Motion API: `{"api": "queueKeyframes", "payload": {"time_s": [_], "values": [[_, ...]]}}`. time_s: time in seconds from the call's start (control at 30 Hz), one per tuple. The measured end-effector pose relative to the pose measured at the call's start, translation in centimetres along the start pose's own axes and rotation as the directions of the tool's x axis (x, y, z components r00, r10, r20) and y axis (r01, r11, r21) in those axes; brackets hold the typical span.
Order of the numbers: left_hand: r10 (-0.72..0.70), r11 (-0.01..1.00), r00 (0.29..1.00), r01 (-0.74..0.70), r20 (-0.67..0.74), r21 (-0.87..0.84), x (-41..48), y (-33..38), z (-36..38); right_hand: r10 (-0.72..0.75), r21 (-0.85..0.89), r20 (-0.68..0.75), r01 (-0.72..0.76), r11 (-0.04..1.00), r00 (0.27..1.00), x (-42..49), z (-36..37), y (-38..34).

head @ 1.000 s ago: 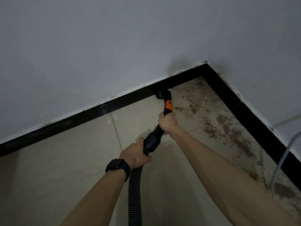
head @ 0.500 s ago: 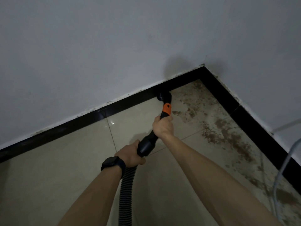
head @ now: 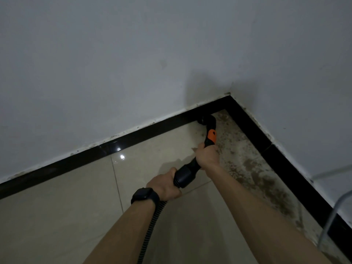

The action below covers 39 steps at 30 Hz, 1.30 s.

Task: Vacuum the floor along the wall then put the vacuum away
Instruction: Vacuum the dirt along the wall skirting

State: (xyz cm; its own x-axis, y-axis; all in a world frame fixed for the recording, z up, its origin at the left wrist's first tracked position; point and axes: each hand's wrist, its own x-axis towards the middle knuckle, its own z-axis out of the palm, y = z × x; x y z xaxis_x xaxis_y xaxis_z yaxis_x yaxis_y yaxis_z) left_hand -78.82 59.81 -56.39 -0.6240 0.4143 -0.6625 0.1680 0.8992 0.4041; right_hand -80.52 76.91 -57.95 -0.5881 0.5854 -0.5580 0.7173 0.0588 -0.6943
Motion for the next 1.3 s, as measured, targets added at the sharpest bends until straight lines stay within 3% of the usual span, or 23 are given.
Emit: {"api": "queueKeyframes", "payload": {"time_s": [0.4,0.8,1.03,1.3], "values": [[-0.137,0.991,0.99,0.137,0.045,0.001,-3.8,-5.2,-2.7,-0.009,0.057,0.153,0.0,0.998,0.988,-4.9,3.8,-0.9],[-0.252,0.915,0.942,0.307,0.221,-0.262,-9.9,-13.3,-1.5,-0.029,-0.016,0.312,0.036,0.999,0.95,-13.1,10.1,-0.9],[-0.24,0.789,0.808,0.485,0.538,-0.377,-11.7,-11.5,1.0,-0.051,-0.367,0.235,0.137,0.92,0.971,-14.6,9.6,-1.1],[-0.182,0.849,0.69,0.47,0.701,-0.242,-12.3,-7.0,2.2,0.05,-0.171,0.145,-0.025,0.985,0.988,-14.4,2.8,6.1]]}}
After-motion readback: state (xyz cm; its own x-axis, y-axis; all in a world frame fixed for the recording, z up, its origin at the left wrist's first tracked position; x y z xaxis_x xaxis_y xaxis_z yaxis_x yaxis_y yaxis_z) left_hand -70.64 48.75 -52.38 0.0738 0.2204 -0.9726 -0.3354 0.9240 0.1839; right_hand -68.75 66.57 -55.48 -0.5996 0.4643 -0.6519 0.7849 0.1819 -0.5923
